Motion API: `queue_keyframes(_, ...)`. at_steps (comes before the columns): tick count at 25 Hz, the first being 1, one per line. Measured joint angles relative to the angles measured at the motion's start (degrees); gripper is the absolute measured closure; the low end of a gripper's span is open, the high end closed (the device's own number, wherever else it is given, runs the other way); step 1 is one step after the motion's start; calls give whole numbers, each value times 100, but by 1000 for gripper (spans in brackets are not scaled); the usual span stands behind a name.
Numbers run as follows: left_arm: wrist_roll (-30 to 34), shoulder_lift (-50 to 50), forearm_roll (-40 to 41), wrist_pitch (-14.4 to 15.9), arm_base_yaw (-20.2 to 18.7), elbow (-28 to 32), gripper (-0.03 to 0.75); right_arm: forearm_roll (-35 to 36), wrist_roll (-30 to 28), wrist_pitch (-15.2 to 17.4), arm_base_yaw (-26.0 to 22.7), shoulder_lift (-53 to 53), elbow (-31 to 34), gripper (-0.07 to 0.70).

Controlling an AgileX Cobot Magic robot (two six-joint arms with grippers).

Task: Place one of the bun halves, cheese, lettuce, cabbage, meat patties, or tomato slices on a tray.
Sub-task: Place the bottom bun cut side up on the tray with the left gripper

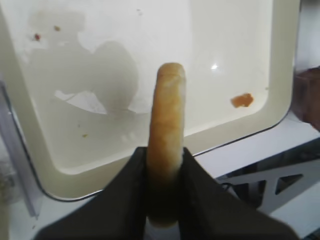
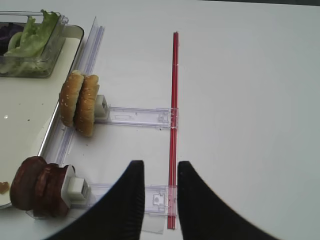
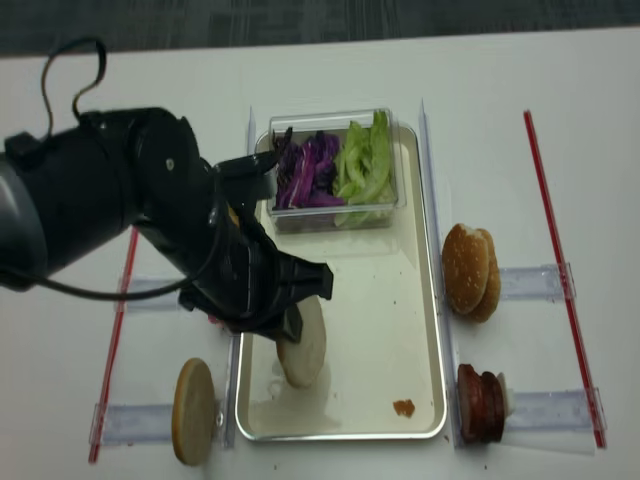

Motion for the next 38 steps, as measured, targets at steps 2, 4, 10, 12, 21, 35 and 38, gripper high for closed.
queue_keyframes(2, 701, 132, -703, -55, 172, 27, 608, 0, 0, 0, 0, 0, 0, 430)
queue_keyframes(4, 1260, 301, -1212, -53, 272, 40, 608, 0, 10, 0, 0, 0, 0, 430)
queue_keyframes(10, 2559, 914, -2202, -68, 544, 137, 608, 0, 10, 0, 0, 0, 0, 430)
queue_keyframes(12, 3003, 1041, -2603, -83, 702, 208, 608, 0, 10, 0, 0, 0, 0, 430)
queue_keyframes(21, 4662, 1400, -4072, -240, 1050, 695, 608, 0, 10, 0, 0, 0, 0, 430)
queue_keyframes(35, 5271, 1911, -4613, -282, 1185, 719, 608, 0, 10, 0, 0, 0, 0, 430)
queue_keyframes(38, 5313, 1911, -4652, -282, 1207, 719, 608, 0, 10, 0, 0, 0, 0, 430)
